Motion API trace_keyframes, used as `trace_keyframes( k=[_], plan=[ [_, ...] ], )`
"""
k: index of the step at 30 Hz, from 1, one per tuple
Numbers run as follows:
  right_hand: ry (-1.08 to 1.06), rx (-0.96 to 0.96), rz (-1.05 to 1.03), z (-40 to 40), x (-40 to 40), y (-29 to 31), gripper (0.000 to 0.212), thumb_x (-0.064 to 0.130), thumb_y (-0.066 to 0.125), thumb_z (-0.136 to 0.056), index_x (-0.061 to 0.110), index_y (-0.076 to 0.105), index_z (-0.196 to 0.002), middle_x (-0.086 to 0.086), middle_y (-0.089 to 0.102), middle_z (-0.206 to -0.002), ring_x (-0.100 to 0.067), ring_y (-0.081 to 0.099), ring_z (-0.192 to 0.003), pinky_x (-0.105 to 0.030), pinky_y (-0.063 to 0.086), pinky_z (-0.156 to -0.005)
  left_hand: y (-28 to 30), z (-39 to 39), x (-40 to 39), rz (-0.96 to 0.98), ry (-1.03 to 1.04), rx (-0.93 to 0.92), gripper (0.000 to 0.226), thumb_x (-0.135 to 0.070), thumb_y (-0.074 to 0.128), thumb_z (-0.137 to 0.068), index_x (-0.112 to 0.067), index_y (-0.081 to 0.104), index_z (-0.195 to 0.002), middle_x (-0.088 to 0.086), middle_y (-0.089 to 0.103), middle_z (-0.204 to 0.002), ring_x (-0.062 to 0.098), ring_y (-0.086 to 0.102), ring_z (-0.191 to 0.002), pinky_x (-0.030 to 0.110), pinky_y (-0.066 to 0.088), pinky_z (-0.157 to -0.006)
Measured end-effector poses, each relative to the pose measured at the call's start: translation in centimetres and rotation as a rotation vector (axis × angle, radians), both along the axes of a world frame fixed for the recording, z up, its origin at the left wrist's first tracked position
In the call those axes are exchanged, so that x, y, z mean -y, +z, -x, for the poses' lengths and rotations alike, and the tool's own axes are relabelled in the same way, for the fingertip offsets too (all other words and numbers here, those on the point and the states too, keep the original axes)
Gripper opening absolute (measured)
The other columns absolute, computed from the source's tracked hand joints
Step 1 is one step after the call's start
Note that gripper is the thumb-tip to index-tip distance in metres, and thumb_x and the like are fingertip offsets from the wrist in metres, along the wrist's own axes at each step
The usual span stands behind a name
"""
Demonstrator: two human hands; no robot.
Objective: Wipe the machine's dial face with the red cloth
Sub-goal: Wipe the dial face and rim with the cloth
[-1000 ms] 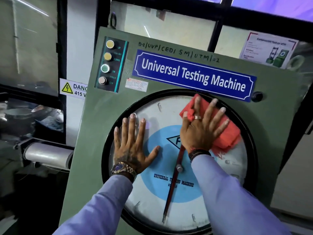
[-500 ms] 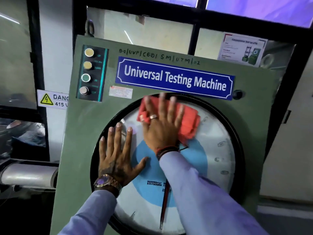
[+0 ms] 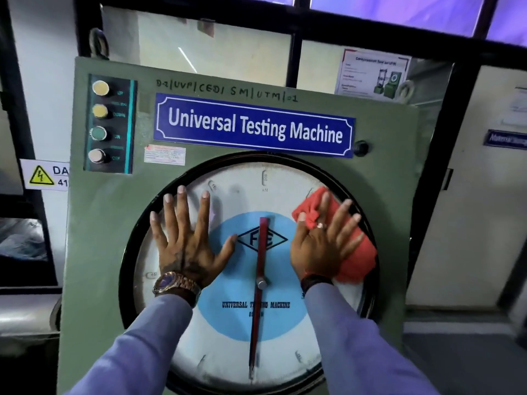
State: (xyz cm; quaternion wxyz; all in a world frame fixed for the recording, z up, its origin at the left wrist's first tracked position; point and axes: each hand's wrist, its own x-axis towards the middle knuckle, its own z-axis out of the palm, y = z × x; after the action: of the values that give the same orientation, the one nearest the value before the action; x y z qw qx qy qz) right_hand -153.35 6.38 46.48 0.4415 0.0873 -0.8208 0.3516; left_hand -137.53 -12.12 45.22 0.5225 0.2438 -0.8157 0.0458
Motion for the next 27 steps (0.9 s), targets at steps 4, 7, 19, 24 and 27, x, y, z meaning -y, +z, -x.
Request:
trace_keyframes(
  k=[4,7,19,24,27],
  plan=[
    [0.003,0.021,0.069,-0.4,1.2,1.3,0.073,0.060,0.042,-0.104,0.036,0.024,-0.171,-0.012,0.014,-0.181,-0.045,0.012,-0.166,-0.074,0.013,-0.128,0.3,0.1,0.6,0.012,-0.006,0.031,0.104,-0.084,0.039,-0.090,-0.028,0.019,-0.176,0.013,-0.001,-0.185,0.042,0.000,-0.170,0.071,0.002,-0.132],
    [0.097,-0.182,-0.134,-1.7,4.6,4.5,0.081,0.075,0.037,-0.101,0.040,0.018,-0.171,-0.011,0.010,-0.182,-0.046,0.007,-0.167,-0.073,0.006,-0.130,-0.4,0.0,1.2,0.044,0.002,0.044,0.105,-0.086,0.039,-0.091,-0.026,0.021,-0.176,0.013,-0.001,-0.185,0.042,0.000,-0.170,0.069,0.004,-0.133],
    [0.087,-0.105,-0.004,0.6,1.5,4.8,0.074,0.053,0.041,-0.106,0.037,0.011,-0.172,-0.009,0.010,-0.182,-0.042,0.009,-0.167,-0.074,0.010,-0.128,-1.7,0.3,1.7,0.055,0.036,0.015,0.111,-0.089,0.038,-0.090,-0.025,0.012,-0.177,0.010,-0.005,-0.185,0.038,-0.003,-0.171,0.067,0.004,-0.135],
    [0.173,-0.176,-0.078,0.2,4.0,10.4,0.066,0.062,0.036,-0.102,0.050,0.030,-0.166,0.000,0.012,-0.183,-0.042,0.001,-0.168,-0.078,0.003,-0.127,-1.9,0.1,2.2,0.081,0.002,-0.018,0.108,-0.090,0.033,-0.093,-0.022,0.020,-0.176,0.014,0.000,-0.185,0.039,0.002,-0.171,0.066,0.008,-0.135],
    [0.251,-0.296,-0.197,-2.0,7.8,12.0,0.060,0.072,0.036,-0.101,0.052,0.048,-0.155,0.002,0.031,-0.178,-0.043,0.006,-0.167,-0.078,-0.001,-0.127,-2.6,-0.6,2.7,0.098,0.035,-0.016,0.110,-0.091,0.037,-0.091,-0.021,0.022,-0.175,0.016,0.002,-0.184,0.041,0.005,-0.170,0.066,0.006,-0.135]
  ],
)
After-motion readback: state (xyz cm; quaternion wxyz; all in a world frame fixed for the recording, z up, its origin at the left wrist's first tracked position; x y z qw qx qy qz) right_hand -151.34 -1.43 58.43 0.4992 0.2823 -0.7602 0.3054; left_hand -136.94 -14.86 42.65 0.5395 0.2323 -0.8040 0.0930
